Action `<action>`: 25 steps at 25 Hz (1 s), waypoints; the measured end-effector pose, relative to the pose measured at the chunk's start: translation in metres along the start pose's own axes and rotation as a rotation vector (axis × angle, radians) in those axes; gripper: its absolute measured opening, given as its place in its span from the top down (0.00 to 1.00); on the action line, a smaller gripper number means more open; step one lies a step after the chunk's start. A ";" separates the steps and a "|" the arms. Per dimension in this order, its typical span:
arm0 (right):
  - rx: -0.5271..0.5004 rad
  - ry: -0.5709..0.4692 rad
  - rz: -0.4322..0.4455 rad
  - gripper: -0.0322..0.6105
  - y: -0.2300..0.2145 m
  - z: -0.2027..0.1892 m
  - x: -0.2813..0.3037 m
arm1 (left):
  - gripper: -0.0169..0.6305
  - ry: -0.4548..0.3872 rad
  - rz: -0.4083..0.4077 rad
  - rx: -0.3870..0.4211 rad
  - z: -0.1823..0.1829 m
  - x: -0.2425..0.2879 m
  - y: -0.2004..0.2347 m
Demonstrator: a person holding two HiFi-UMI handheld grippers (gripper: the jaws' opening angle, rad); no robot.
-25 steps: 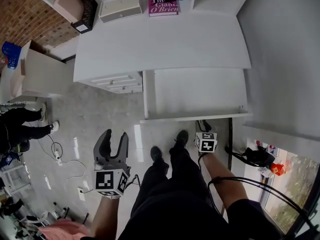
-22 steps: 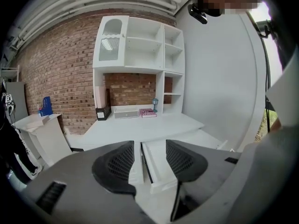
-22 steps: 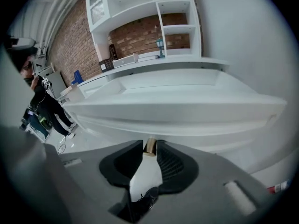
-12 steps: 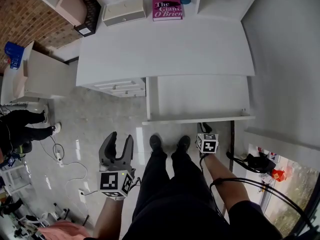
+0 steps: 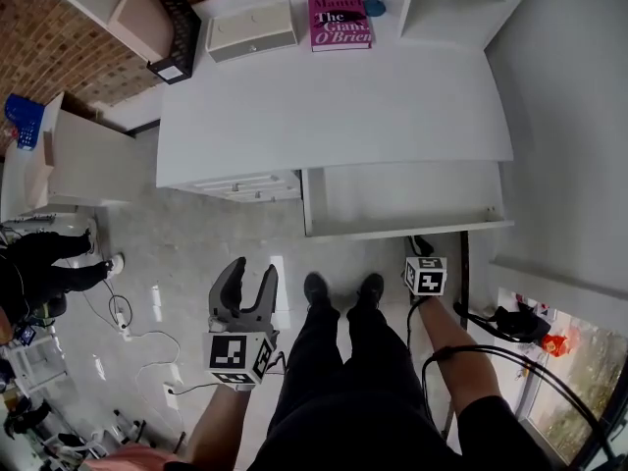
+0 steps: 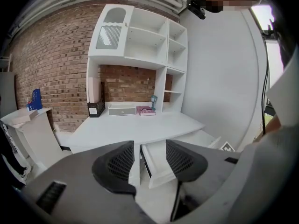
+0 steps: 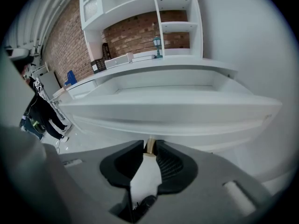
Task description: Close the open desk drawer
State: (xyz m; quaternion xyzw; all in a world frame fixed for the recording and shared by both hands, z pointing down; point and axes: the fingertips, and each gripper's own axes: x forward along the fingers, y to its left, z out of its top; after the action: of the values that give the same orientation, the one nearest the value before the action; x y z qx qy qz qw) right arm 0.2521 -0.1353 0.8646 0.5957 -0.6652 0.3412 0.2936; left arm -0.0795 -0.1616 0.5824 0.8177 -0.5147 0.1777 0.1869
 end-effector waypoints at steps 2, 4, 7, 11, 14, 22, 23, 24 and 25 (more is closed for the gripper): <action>0.000 -0.009 -0.011 0.82 -0.002 0.009 0.007 | 0.65 0.007 0.001 -0.004 -0.002 0.003 0.005; 0.001 -0.017 -0.020 0.82 -0.005 0.018 0.013 | 0.65 0.006 0.005 -0.005 -0.002 0.005 0.010; 0.005 -0.021 -0.028 0.82 -0.007 0.030 0.023 | 0.65 0.018 0.019 -0.009 -0.007 0.005 0.021; 0.002 -0.026 -0.036 0.82 -0.011 0.048 0.035 | 0.65 0.026 0.041 -0.021 -0.008 0.007 0.035; -0.003 -0.029 -0.040 0.82 -0.012 0.061 0.044 | 0.65 0.037 0.052 -0.034 -0.010 0.008 0.041; -0.004 -0.040 -0.043 0.82 -0.018 0.092 0.067 | 0.65 0.033 0.092 -0.042 -0.011 0.012 0.059; -0.004 -0.039 -0.045 0.82 -0.019 0.096 0.070 | 0.65 0.029 0.099 -0.043 -0.011 0.012 0.061; -0.003 -0.037 -0.046 0.82 -0.020 0.099 0.072 | 0.65 0.027 0.105 -0.045 -0.011 0.011 0.063; 0.001 -0.036 -0.048 0.82 -0.020 0.102 0.074 | 0.65 0.026 0.112 -0.049 -0.011 0.010 0.065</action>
State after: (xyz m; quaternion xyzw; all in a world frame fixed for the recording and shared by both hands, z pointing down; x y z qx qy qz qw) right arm 0.2651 -0.2623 0.8655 0.6175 -0.6558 0.3238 0.2895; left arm -0.1359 -0.1900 0.6046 0.7805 -0.5612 0.1860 0.2034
